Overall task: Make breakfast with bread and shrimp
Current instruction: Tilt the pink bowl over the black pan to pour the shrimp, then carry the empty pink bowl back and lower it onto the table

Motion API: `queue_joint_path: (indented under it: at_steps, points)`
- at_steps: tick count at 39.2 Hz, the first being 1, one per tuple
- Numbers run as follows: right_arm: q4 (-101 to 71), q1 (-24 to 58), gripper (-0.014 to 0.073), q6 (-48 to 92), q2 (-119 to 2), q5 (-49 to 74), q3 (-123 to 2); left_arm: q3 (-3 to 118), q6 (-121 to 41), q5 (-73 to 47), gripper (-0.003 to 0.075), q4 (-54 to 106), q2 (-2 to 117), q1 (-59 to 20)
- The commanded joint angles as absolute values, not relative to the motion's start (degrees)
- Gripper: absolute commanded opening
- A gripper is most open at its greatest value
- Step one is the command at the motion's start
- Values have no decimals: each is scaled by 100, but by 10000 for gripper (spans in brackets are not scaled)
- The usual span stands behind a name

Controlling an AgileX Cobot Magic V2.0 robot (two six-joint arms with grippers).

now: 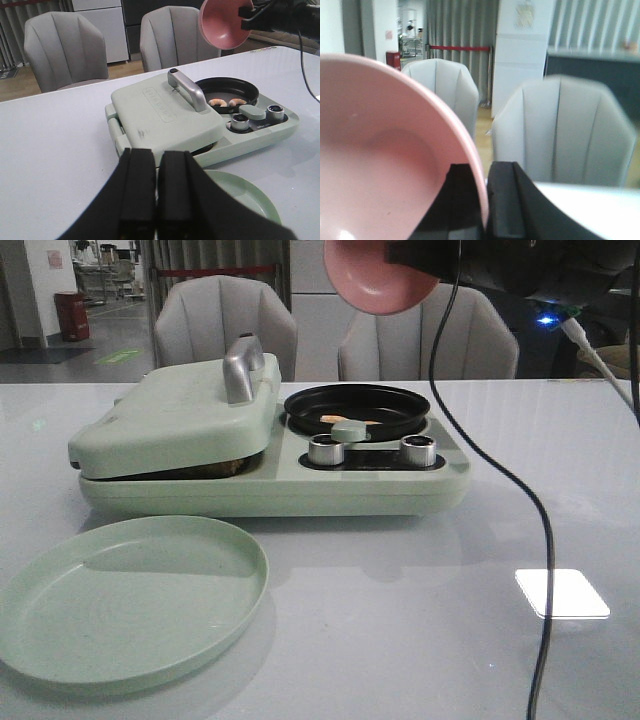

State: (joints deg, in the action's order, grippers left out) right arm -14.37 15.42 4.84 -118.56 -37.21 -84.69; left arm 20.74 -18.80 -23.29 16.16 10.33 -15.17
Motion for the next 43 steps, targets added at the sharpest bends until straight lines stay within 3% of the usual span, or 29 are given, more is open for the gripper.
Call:
queue_joint_path:
  at_steps: [1,5,15,32,43]
  points:
    - [-1662,1495,142,-222,-11375,-3724,-8677,2222,-1836,-1878,113,1715,1091,-1557]
    - [-1868,1374,142,-222,-11331,-3252,-8677,2222,-1836,-1878,114,1715,1091,-1557]
    - [-2151,798,142,-214,-10653,-198,-8597,2222,-1836,-1878,114,1715,1091,-1557]
    - [-933,-195,142,-101,-10364,4250,-8590,2222,-1836,-1878,114,1715,1091,-1557]
    - [-886,-203,142,0,-10840,5104,-8560,2222,-1836,-1878,114,1715,1091,-1557]
